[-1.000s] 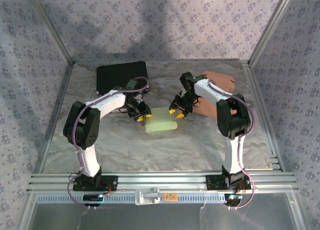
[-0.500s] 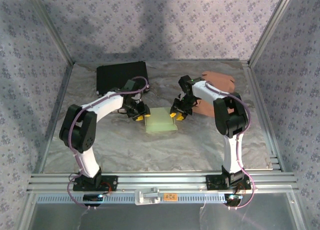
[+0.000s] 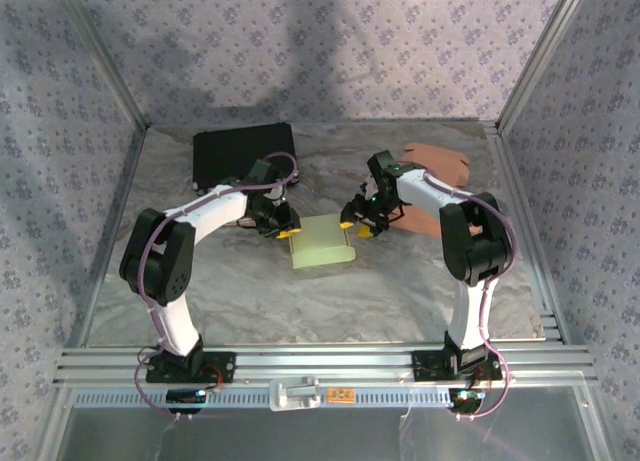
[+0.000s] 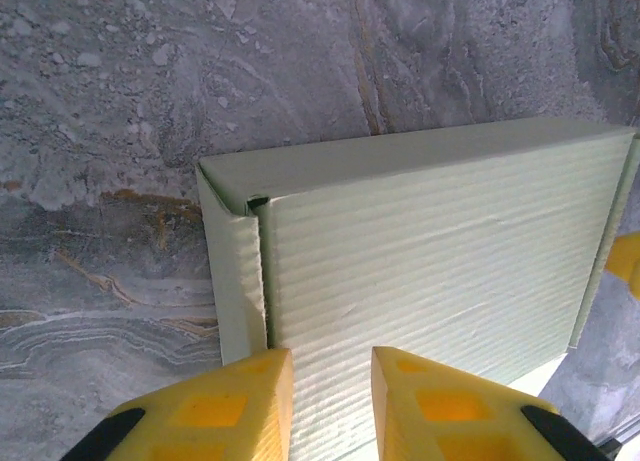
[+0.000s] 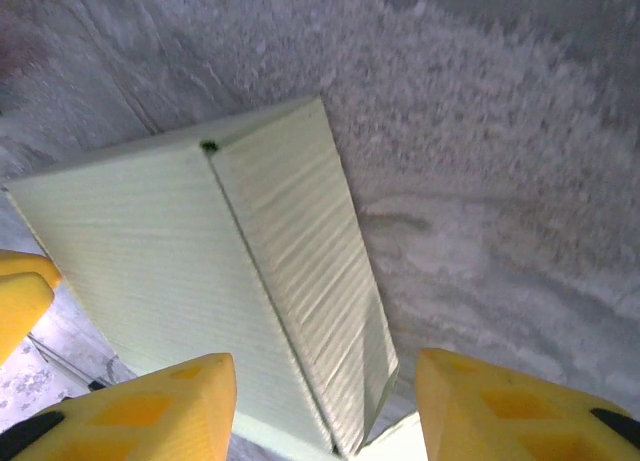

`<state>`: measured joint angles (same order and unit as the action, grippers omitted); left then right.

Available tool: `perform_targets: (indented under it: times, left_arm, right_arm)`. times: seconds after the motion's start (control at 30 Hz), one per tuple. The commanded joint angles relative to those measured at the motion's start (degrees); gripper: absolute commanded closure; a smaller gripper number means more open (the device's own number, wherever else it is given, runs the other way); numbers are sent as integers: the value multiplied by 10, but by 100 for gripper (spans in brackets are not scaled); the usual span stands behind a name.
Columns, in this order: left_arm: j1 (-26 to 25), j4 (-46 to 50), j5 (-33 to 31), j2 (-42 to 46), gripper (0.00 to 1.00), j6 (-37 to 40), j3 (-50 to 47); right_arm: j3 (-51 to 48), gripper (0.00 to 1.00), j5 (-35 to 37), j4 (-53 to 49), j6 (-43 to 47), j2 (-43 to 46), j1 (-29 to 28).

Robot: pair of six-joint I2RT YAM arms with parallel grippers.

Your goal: Fold the paper box

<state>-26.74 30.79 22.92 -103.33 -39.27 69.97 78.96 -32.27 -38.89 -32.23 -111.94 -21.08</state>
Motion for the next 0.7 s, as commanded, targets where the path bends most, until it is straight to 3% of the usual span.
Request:
perform_targets:
  times: [0.0, 0.33, 0.67]
  left_arm:
    - [2, -7, 5, -5, 75, 13, -8]
    - [13, -35, 21, -4, 84, 5, -31]
    - [18, 1, 30, 43, 66, -11, 30]
  right_arm:
    - [-21, 46, -36, 63, 22, 0, 11]
    - [-70, 42, -52, 137, 48, 11, 17]
    - [-83, 46, -46, 134, 47, 3, 18]
